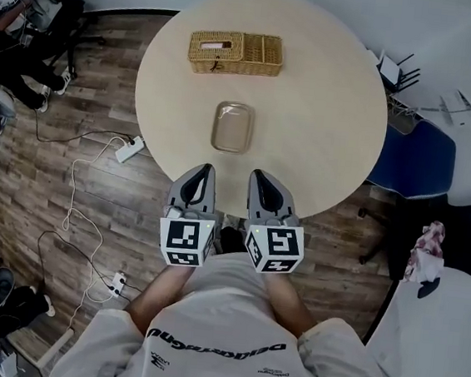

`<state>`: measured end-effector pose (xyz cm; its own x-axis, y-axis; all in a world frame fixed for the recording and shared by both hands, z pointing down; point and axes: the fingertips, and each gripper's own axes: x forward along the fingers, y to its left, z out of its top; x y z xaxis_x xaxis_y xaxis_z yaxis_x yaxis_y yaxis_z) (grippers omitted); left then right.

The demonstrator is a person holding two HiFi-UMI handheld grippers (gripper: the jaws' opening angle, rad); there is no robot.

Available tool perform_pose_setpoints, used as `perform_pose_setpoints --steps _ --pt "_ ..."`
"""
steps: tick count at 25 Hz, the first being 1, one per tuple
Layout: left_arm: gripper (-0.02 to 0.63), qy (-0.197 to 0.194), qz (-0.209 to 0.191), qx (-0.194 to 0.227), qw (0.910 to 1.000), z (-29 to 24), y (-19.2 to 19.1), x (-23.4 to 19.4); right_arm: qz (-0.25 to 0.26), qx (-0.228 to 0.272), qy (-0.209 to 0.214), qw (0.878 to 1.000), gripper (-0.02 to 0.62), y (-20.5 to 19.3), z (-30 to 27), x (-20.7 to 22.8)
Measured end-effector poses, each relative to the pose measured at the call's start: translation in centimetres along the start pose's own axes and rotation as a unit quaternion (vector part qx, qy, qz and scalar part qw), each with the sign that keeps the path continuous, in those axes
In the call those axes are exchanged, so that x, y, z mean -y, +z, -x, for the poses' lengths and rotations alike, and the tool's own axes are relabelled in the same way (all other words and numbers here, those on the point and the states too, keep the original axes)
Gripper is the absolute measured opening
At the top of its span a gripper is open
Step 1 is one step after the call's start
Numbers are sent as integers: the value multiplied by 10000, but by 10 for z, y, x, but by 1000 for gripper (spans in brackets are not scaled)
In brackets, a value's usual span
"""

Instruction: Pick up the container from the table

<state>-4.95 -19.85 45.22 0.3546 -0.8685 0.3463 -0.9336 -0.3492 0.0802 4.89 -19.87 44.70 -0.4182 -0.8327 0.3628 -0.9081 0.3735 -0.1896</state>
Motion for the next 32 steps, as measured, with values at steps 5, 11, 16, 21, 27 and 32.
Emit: perform_pose_setpoints --steps 5,11,16,21,27,32 --pt "15 37 123 -343 9993 -35 -18 -17 -118 -285 21 9995 34 -15 -38 14" --pt "17 85 197 -609 9979 -75 -44 -34 -212 -542 67 9983 35 -40 -78 27" --pt "17 127 371 -808 9960 -96 -64 -44 -333 -753 -9 9966 37 -58 -99 41" --pt "26 104 499 -972 9940 -118 -82 -52 -472 -948 -34 9944 83 -77 -120 55" --pt "78 154 586 -1202 9909 -145 -106 -65 -564 -1086 -114 9924 108 -92 -144 66" --pt "86 247 650 -1305 9890 -165 -120 -74 -707 -1238 -248 9895 115 -108 -162 79"
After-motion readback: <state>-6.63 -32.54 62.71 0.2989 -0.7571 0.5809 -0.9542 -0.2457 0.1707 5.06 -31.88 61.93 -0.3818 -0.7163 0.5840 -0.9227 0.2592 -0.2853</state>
